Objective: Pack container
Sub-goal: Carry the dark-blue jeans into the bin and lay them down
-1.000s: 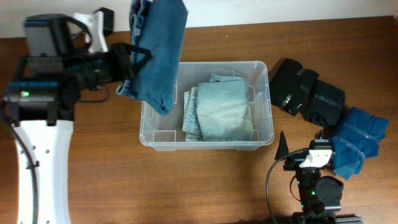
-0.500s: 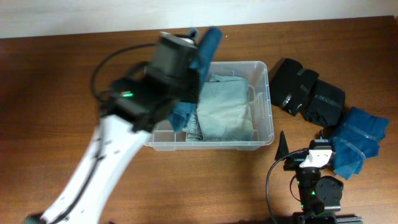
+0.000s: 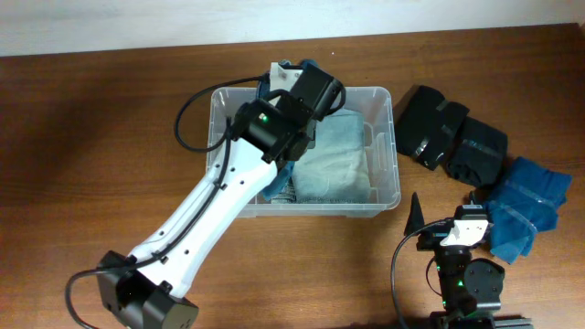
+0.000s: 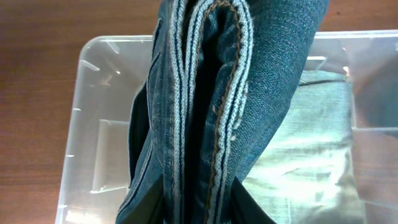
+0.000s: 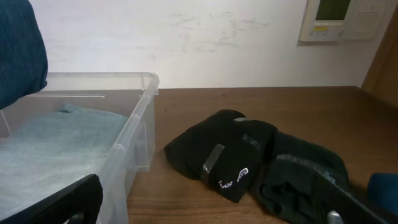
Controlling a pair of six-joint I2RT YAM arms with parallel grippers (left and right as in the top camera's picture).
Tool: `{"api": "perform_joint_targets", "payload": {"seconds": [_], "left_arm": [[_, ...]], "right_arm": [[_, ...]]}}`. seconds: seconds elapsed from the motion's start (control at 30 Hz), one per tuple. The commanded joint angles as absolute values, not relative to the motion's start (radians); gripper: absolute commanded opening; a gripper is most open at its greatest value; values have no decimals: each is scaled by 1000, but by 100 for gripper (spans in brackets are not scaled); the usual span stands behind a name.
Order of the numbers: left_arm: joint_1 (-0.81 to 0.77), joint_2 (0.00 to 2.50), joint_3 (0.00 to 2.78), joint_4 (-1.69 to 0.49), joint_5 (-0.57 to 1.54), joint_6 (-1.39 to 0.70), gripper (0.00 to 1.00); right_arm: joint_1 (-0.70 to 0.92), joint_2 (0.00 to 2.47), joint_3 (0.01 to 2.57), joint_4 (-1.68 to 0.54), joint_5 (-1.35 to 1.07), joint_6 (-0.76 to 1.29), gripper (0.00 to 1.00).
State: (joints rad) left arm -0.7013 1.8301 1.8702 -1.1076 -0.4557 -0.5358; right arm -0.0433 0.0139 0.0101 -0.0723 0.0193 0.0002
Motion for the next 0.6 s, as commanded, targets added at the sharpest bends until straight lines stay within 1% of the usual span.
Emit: {"api": "perform_joint_targets", "payload": {"seconds": [0.0, 0.1, 0.23, 0.57], "left_arm": [[-728, 1814, 1914, -1105, -662, -572, 1], [-742, 1814, 1914, -1133, -704, -571, 1], [-752, 1814, 1914, -1164, -707, -572, 0], [-810, 1814, 1928, -1117, -704, -553, 0]], "right_arm": [[-46, 7, 6, -80, 35, 5, 98], [-46, 7, 6, -80, 35, 6, 98], [-46, 7, 6, -80, 35, 6, 98], [-46, 7, 6, -79, 35, 6, 98]]}}
